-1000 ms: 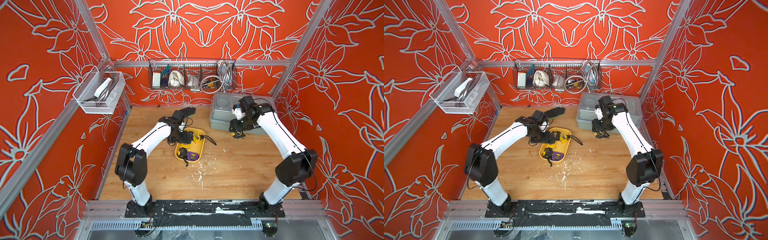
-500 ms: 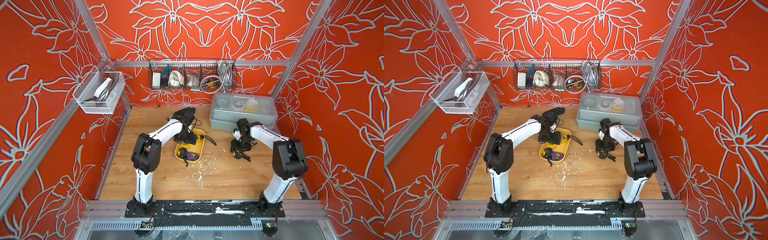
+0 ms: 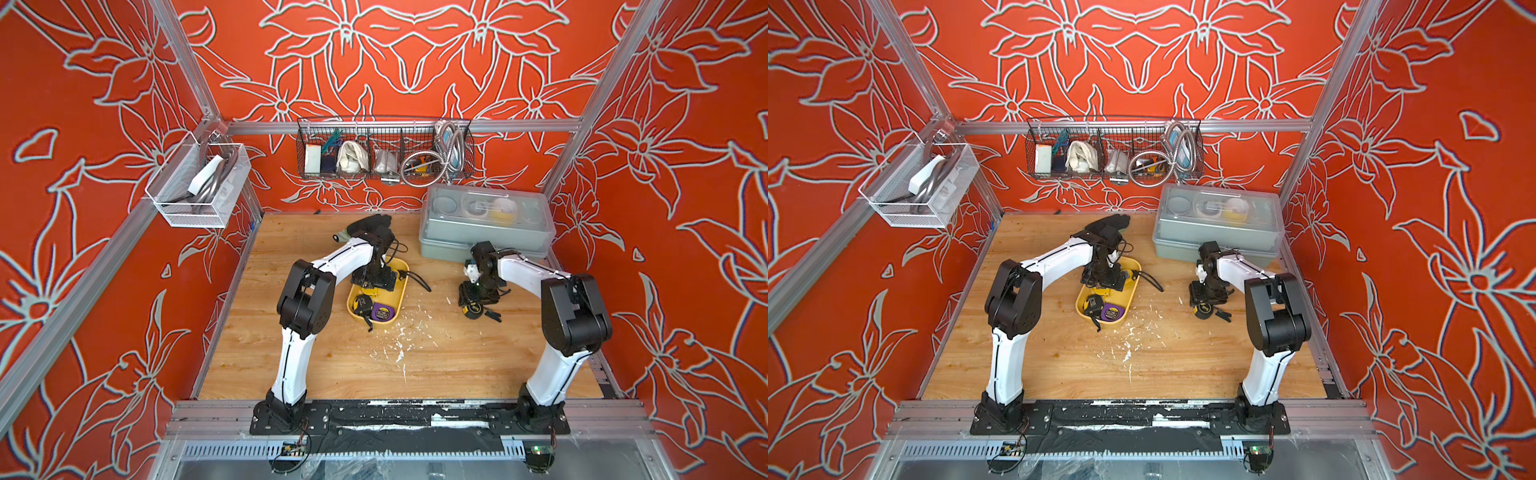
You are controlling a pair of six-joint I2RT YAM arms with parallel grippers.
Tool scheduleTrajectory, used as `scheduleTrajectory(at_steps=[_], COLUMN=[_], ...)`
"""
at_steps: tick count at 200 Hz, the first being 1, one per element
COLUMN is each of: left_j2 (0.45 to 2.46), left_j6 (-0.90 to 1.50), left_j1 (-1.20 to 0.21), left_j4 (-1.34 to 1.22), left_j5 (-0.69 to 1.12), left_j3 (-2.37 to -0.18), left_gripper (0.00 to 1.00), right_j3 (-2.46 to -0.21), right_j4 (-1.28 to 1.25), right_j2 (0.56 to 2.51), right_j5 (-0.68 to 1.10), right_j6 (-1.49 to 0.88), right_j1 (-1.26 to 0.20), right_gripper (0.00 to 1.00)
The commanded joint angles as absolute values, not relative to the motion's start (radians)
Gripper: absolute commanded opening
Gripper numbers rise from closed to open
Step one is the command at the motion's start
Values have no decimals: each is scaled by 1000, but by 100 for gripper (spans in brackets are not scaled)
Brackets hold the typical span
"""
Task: Take the tape measure out of the storage box
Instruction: Place the tape measure at the center of the board, then pick up the tape measure from the storage box.
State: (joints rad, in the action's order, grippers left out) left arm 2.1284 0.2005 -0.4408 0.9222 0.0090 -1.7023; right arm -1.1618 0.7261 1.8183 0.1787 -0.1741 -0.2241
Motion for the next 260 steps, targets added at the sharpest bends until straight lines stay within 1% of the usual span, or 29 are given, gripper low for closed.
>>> scheduleTrajectory(at_steps=[1,10,24,27,73,108,124,137,150,170,188,228,260], left_j2=[2170,2176,2175,2173,2174,2183,2170,2156,2145,2108,2090,2137,2186], left_j6=[194,199,203,204,215,212,209,215,243,265,265,277,273], left_j1=[-447,-450,-460,-461,-466,-482,-507,-527,-531,-530,-523,-503,-503], left_j4=[967,979,990,989,970,961,966,971,993,1003,998,998,1008], left_j5=[-36,-37,-41,-43,-31,30,61,71,31,-53,-92,-109,-61], left_j3=[-1715,-1722,-1716,-1712,-1677,-1698,-1709,-1714,-1721,-1710,-1700,-1715,-1720], left_gripper=[99,99,99,99,99,92,92,95,99,99,99,99,97], right_j3=[-1163,-1164,-1170,-1173,-1206,-1205,-1201,-1195,-1190,-1177,-1170,-1171,-1162], right_j4=[713,711,710,712,746,748,751,752,751,739,730,725,728], right_j2=[1823,1803,1769,1761,1647,1590,1580,1573,1569,1561,1559,1560,1549], right_j5=[192,197,200,196,151,186,190,191,190,201,211,222,217], right_j6=[-176,-179,-179,-179,-172,-182,-180,-180,-183,-186,-185,-182,-179], right_j1=[-229,-229,-229,-229,-229,-234,-235,-237,-238,-239,-243,-254,-258], right_gripper=[77,87,99,99,100,100,100,100,100,100,100,100,100])
